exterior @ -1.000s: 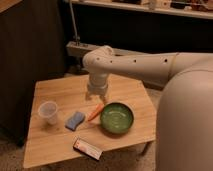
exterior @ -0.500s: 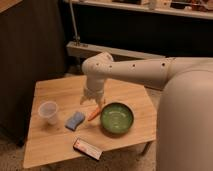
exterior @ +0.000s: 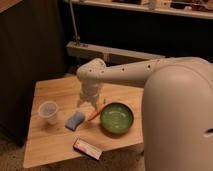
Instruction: Wipe the white sponge on the table
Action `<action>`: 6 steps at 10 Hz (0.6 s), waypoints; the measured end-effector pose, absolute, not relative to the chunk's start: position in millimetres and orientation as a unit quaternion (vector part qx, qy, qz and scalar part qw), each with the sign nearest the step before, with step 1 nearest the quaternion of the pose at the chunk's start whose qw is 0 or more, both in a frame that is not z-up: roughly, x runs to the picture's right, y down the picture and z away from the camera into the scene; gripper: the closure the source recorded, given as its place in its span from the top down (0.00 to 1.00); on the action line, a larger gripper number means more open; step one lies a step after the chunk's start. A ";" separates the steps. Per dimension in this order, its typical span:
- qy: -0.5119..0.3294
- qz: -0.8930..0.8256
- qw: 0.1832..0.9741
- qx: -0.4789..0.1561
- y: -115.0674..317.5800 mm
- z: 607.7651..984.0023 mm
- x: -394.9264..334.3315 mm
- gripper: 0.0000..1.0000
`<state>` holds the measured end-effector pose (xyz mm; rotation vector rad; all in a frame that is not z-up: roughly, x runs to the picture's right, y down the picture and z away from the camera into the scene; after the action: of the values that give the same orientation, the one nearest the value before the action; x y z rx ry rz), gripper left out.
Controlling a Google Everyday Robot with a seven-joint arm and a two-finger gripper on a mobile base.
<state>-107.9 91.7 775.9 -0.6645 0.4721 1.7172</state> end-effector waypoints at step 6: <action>0.217 0.722 0.594 -0.282 105.1 801.2 -151.9 0.65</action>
<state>-151.9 105.1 801.2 -0.6547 0.5032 1.6768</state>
